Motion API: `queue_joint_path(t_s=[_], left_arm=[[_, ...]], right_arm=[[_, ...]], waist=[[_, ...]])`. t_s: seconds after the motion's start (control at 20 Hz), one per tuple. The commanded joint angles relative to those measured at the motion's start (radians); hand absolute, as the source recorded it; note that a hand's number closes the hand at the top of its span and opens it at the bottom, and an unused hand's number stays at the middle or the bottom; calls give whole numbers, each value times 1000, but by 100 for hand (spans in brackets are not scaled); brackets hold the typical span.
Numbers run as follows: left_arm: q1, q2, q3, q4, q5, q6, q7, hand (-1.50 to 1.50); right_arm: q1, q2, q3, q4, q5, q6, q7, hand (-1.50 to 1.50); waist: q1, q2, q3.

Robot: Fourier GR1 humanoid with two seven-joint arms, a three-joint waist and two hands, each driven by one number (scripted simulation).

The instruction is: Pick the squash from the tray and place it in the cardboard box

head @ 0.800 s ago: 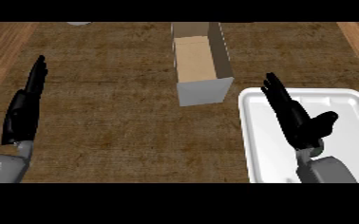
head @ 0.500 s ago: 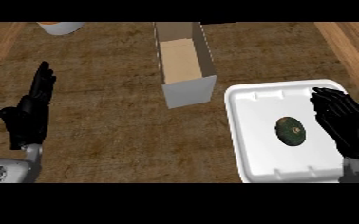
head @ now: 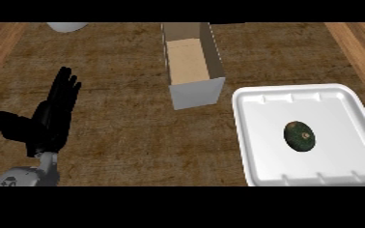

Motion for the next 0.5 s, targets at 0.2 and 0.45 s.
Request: queue_joint_path(t_s=[0.2, 0.45], left_arm=[[-13, -6, 3, -34, 17, -26, 26, 0], [-32, -9, 7, -21, 6, -25, 30, 0]], right_arm=[[282, -275, 25, -224, 107, 135, 212, -150], [392, -384, 70, -449, 88, 251, 452, -150]], waist=[[36, 9, -5], [35, 10, -4]])
